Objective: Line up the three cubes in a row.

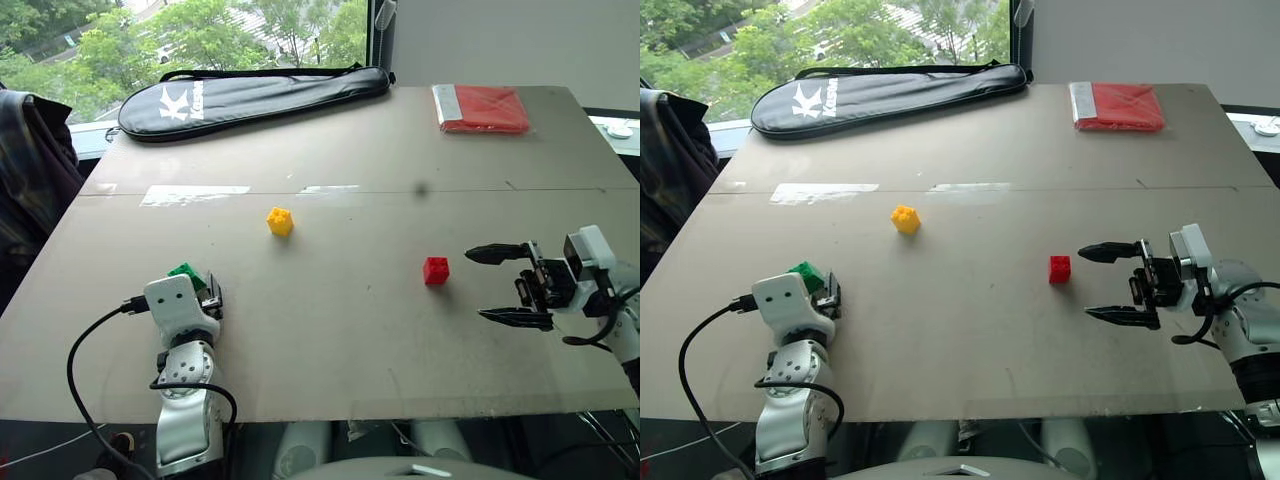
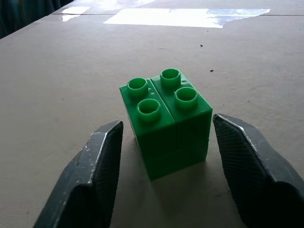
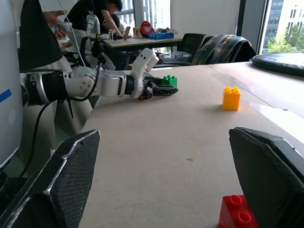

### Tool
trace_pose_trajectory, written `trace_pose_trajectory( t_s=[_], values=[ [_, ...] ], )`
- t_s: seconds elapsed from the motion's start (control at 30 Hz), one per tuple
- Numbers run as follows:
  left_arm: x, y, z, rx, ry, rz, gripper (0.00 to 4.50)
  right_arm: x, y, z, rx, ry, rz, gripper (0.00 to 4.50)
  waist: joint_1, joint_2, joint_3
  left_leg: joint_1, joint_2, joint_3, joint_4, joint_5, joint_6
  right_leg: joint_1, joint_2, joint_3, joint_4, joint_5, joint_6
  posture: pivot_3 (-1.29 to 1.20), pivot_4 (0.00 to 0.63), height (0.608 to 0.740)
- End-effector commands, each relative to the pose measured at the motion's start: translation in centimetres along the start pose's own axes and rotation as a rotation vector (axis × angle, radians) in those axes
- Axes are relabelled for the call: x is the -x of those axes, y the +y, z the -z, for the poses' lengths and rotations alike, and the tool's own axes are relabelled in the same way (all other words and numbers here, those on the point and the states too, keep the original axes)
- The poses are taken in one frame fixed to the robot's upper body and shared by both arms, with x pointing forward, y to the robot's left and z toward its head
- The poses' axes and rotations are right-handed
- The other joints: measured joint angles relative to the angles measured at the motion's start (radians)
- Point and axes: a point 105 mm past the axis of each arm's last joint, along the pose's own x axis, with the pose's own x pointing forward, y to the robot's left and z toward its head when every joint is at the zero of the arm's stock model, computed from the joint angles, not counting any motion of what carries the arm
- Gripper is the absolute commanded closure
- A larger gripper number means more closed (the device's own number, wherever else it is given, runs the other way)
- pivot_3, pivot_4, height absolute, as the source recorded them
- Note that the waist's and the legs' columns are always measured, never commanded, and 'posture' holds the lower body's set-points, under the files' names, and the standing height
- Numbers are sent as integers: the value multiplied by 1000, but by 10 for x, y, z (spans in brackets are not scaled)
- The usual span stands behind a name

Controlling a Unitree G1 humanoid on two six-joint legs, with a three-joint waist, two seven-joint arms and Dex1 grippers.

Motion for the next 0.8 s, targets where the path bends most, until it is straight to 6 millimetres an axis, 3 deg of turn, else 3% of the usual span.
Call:
trace_pose_trajectory(
  t_s=[0.03,0.17,0.23,0.37,0.5,0.63,0.8],
  values=[
    [0,12,14,-4,67,-66,3104,1,1,-15,67,-10,-37,0,0,0,0,0,0,0,0,0,0,0,0,0,0,0,0,0,150,700],
    [-2,12,13,16,70,-65,3246,1,0,-15,71,-14,-34,0,-1,1,0,1,0,0,0,0,0,0,1,0,1,0,0,0,150,700],
    [-5,1,3,16,34,22,3246,1,1,-15,70,-15,-28,0,-1,1,0,2,1,0,0,0,0,1,2,0,1,0,0,0,150,700],
    [-2,-44,-26,-50,-89,423,3246,5,2,-14,71,-9,-10,0,1,0,0,1,1,0,0,0,0,1,2,0,1,0,-1,0,150,700],
    [15,-73,-41,-108,-142,826,3246,5,3,-15,81,-14,-2,0,-1,0,0,0,0,0,0,1,-1,0,1,0,-1,0,-1,0,150,700],
    [38,-96,-45,-190,-152,1216,3246,5,5,-15,83,-18,5,0,-2,0,0,-1,1,1,-1,1,-1,-1,1,0,-2,0,-2,0,150,700],
    [48,-133,-41,-355,-174,1609,3246,11,10,-6,53,4,53,0,3,0,1,-1,0,0,-1,1,-1,0,1,0,-1,-1,-4,0,150,700]
  ],
)
